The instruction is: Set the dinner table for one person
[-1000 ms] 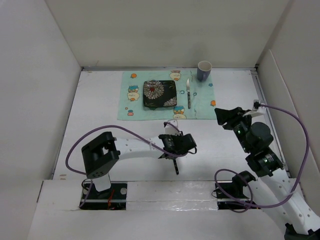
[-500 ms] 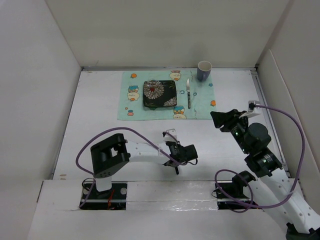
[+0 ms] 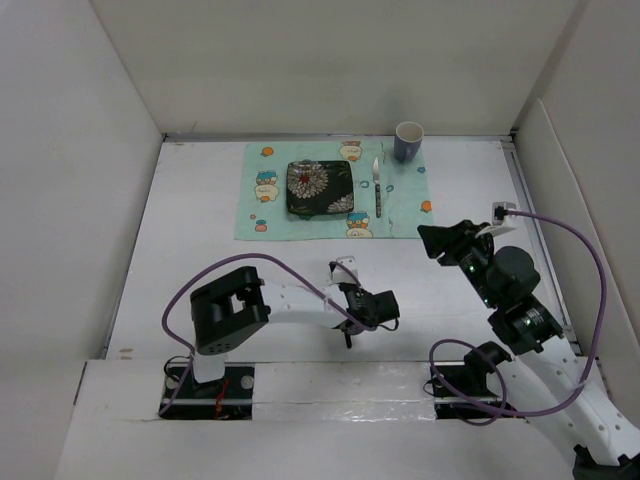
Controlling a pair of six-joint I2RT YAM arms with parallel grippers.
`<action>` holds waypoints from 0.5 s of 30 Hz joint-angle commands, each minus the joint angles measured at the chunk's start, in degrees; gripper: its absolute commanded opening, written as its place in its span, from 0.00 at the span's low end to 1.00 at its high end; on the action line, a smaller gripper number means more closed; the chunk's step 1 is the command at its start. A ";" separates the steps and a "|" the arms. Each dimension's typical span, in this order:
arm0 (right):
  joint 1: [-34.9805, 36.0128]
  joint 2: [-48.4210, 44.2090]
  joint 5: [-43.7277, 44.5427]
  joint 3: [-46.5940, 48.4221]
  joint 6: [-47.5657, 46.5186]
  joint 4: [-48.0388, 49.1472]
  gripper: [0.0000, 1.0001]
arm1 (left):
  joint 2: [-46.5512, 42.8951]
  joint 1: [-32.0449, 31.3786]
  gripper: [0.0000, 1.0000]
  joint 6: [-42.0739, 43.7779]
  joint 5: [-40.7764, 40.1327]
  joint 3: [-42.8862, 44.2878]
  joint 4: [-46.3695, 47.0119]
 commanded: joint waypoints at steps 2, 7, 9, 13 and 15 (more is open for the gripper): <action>0.68 -0.40 -1.14 -0.73 0.34 3.10 0.47 | -0.52 -0.01 0.00 -3.37 -1.98 -1.88 -8.10; 1.30 1.00 -1.41 -2.04 0.96 5.03 0.47 | -12.92 4.88 0.00 7.64 -13.31 1.72 -12.86; 1.82 1.36 -2.20 -2.57 0.96 7.30 0.47 | -17.67 9.19 0.00 14.08 -16.56 4.43 -11.55; 3.75 6.26 -1.67 -3.02 1.13 11.09 0.44 | -22.08 24.45 0.00 46.54 -13.79 10.40 3.80; 6.03 9.34 -1.68 -3.45 0.96 12.67 0.33 | -21.21 32.20 0.00 57.03 -10.19 14.60 7.51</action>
